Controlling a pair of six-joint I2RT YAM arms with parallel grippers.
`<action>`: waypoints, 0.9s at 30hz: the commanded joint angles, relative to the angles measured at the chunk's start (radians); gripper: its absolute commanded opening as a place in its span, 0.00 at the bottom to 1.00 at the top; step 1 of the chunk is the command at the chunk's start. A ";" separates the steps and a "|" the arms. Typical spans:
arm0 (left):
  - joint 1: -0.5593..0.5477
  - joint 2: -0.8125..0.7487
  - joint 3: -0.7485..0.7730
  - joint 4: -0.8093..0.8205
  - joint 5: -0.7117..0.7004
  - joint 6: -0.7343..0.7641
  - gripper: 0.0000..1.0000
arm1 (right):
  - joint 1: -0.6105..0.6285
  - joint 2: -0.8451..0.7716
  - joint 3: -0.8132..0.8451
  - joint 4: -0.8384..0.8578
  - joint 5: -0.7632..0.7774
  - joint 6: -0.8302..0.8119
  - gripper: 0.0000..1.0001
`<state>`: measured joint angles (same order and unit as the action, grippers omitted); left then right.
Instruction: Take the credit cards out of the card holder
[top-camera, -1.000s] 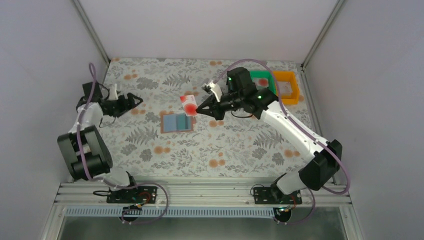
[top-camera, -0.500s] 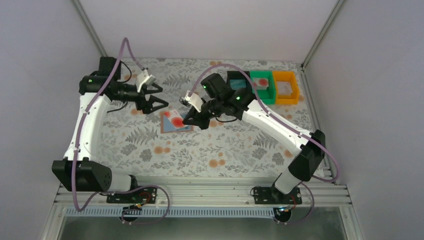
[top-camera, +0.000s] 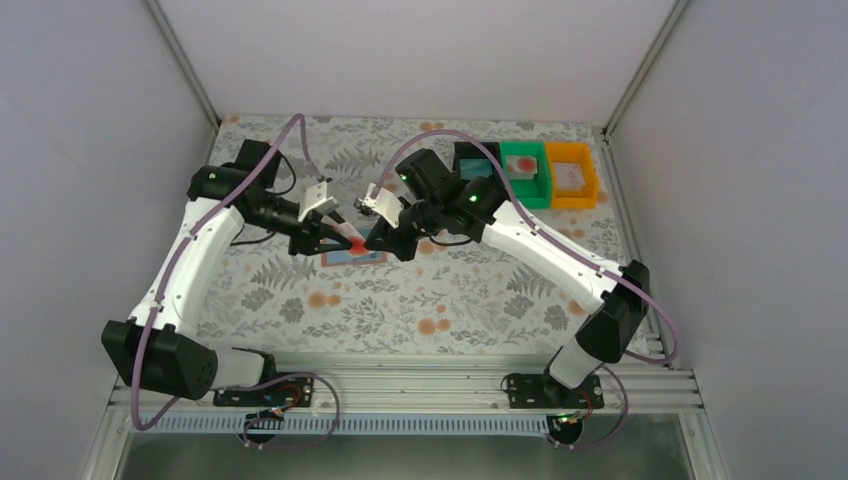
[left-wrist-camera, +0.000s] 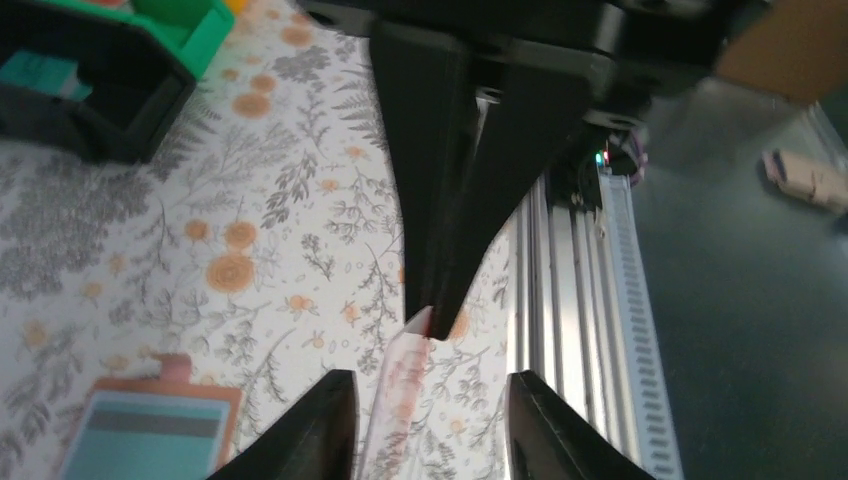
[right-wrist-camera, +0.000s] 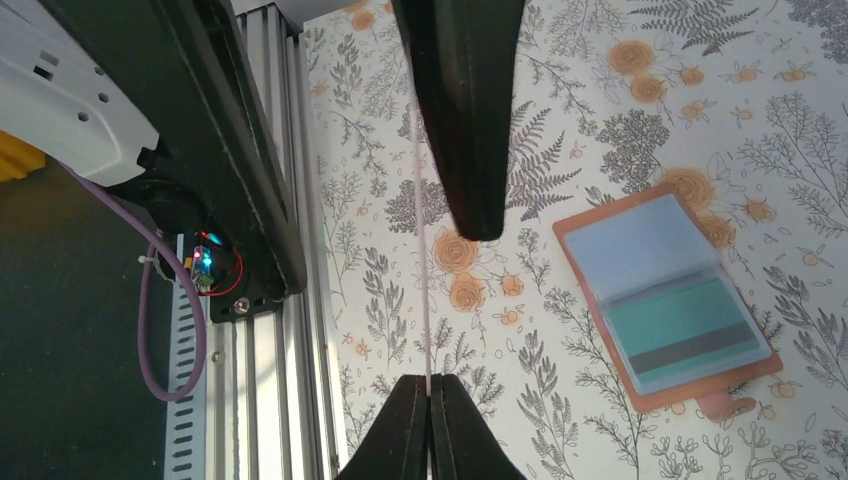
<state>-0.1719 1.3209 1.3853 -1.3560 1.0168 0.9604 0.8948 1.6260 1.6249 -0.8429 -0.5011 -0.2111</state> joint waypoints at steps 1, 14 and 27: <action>-0.014 -0.018 0.008 -0.001 0.029 0.048 0.27 | 0.015 -0.031 0.010 0.009 0.022 -0.014 0.04; 0.010 -0.008 0.098 0.272 -0.060 -0.481 0.02 | 0.008 -0.186 -0.106 0.222 0.392 0.025 0.50; 0.235 0.072 0.144 0.750 0.132 -1.610 0.02 | 0.227 -0.071 -0.088 0.888 0.884 -0.675 0.61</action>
<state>0.0700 1.4120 1.6077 -0.7555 1.0809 -0.2829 1.0664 1.4513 1.5303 -0.2268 0.1772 -0.5659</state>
